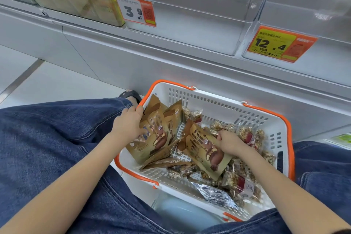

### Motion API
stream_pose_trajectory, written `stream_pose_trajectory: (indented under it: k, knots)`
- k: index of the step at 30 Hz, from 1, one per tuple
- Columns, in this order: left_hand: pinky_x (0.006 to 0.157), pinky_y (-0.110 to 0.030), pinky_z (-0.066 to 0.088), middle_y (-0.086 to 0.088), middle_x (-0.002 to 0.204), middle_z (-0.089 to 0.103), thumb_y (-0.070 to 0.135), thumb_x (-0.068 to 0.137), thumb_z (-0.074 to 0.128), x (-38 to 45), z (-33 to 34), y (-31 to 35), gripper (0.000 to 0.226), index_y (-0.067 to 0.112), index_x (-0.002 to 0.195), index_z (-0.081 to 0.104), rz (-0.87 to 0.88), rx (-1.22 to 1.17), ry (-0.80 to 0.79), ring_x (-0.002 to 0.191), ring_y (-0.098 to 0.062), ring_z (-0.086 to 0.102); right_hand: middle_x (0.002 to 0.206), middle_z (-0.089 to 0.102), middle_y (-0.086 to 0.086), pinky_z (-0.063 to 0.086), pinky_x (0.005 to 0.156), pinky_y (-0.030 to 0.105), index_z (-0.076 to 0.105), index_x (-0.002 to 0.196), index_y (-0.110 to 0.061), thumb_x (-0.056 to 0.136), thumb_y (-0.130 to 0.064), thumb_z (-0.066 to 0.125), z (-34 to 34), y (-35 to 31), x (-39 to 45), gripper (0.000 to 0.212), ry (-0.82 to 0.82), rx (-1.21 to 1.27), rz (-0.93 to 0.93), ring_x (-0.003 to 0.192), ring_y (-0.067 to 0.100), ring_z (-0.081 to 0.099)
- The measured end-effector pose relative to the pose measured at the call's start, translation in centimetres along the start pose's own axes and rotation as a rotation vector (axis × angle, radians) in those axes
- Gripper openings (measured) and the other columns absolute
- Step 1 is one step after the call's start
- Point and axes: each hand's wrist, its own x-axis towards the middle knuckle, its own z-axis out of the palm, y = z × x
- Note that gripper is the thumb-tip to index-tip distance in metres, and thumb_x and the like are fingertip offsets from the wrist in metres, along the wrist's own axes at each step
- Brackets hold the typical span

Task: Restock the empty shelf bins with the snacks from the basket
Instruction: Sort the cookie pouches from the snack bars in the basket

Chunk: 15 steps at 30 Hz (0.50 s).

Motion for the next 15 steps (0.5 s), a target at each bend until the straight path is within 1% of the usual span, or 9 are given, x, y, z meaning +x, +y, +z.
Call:
stream_pose_trajectory:
  k: [2, 4, 5, 6, 7, 9, 10, 12, 15]
  knots:
    - [0.086, -0.039, 0.048, -0.007, 0.127, 0.049, 0.044, 0.084, 0.063, -0.8, -1.5, 0.9, 0.058, 0.017, 0.131, 0.041, 0.056, -0.089, 0.175, 0.117, -0.027, 0.045, 0.067, 0.047, -0.001, 0.033, 0.049, 0.021, 0.039, 0.072, -0.015, 0.1, -0.024, 0.041, -1.6, -1.2, -1.0, 0.03, 0.057, 0.138, -0.03, 0.06, 0.012, 0.044]
    - [0.088, -0.035, 0.047, -0.003, 0.121, 0.052, 0.041, 0.088, 0.058, -1.8, -2.9, 2.3, 0.045, 0.017, 0.125, 0.048, 0.117, -0.297, 0.314, 0.112, -0.021, 0.047, 0.071, 0.051, -0.001, 0.037, 0.052, 0.019, 0.042, 0.078, -0.013, 0.101, -0.027, 0.039, -3.4, -2.3, -1.7, 0.027, 0.114, 0.353, -0.056, 0.062, 0.013, 0.049]
    - [0.086, -0.032, 0.048, 0.001, 0.114, 0.053, 0.041, 0.089, 0.058, -2.5, -3.6, 3.2, 0.038, 0.019, 0.12, 0.052, 0.163, -0.421, 0.33, 0.106, -0.016, 0.049, 0.074, 0.053, 0.001, 0.039, 0.056, 0.022, 0.044, 0.081, -0.013, 0.101, -0.027, 0.038, -4.3, -2.8, -2.1, 0.025, 0.134, 0.463, -0.058, 0.064, 0.016, 0.05]
    - [0.086, -0.028, 0.048, 0.006, 0.108, 0.053, 0.043, 0.088, 0.058, -3.2, -4.1, 3.9, 0.035, 0.021, 0.115, 0.054, 0.227, -0.527, 0.304, 0.101, -0.011, 0.051, 0.076, 0.054, 0.002, 0.04, 0.059, 0.026, 0.045, 0.082, -0.013, 0.1, -0.026, 0.038, -5.1, -3.3, -2.4, 0.023, 0.161, 0.568, -0.056, 0.067, 0.018, 0.051]
    - [0.087, -0.025, 0.047, 0.009, 0.108, 0.052, 0.046, 0.088, 0.057, -3.9, -4.6, 4.7, 0.036, 0.022, 0.115, 0.055, 0.306, -0.595, 0.236, 0.101, -0.006, 0.051, 0.078, 0.056, 0.003, 0.041, 0.063, 0.029, 0.046, 0.081, -0.014, 0.1, -0.024, 0.038, -5.8, -3.8, -2.7, 0.022, 0.186, 0.67, -0.052, 0.069, 0.02, 0.052]
    - [0.097, -0.019, 0.04, 0.013, 0.121, 0.05, 0.053, 0.085, 0.056, -5.1, -4.8, 5.8, 0.05, 0.024, 0.125, 0.051, 0.479, -0.57, 0.084, 0.111, 0.001, 0.045, 0.077, 0.058, 0.004, 0.045, 0.068, 0.036, 0.049, 0.079, -0.015, 0.096, -0.017, 0.041, -6.7, -4.6, -3.2, 0.019, 0.196, 0.873, -0.041, 0.072, 0.022, 0.056]
    - [0.1, -0.018, 0.036, 0.014, 0.129, 0.046, 0.056, 0.083, 0.057, -5.4, -4.6, 6.2, 0.058, 0.025, 0.131, 0.047, 0.533, -0.509, 0.056, 0.117, 0.001, 0.041, 0.076, 0.059, 0.005, 0.049, 0.068, 0.037, 0.05, 0.079, -0.015, 0.094, -0.013, 0.041, -7.0, -5.0, -3.5, 0.017, 0.177, 0.972, -0.036, 0.071, 0.022, 0.058]
    - [0.1, -0.021, 0.038, 0.011, 0.136, 0.045, 0.055, 0.083, 0.06, -5.5, -3.8, 6.5, 0.063, 0.025, 0.135, 0.043, 0.549, -0.409, 0.106, 0.125, -0.005, 0.04, 0.076, 0.061, 0.006, 0.055, 0.064, 0.036, 0.051, 0.083, -0.013, 0.092, -0.008, 0.042, -7.3, -5.6, -4.1, 0.014, 0.108, 1.077, -0.036, 0.067, 0.019, 0.062]
    - [0.095, -0.026, 0.045, 0.006, 0.132, 0.052, 0.043, 0.085, 0.062, -5.5, -2.7, 6.6, 0.054, 0.022, 0.132, 0.047, 0.52, -0.398, 0.207, 0.121, -0.012, 0.047, 0.081, 0.064, 0.007, 0.058, 0.069, 0.038, 0.051, 0.091, -0.01, 0.093, -0.007, 0.042, -7.2, -6.0, -4.4, 0.01, 0.037, 1.119, -0.076, 0.068, 0.018, 0.064]
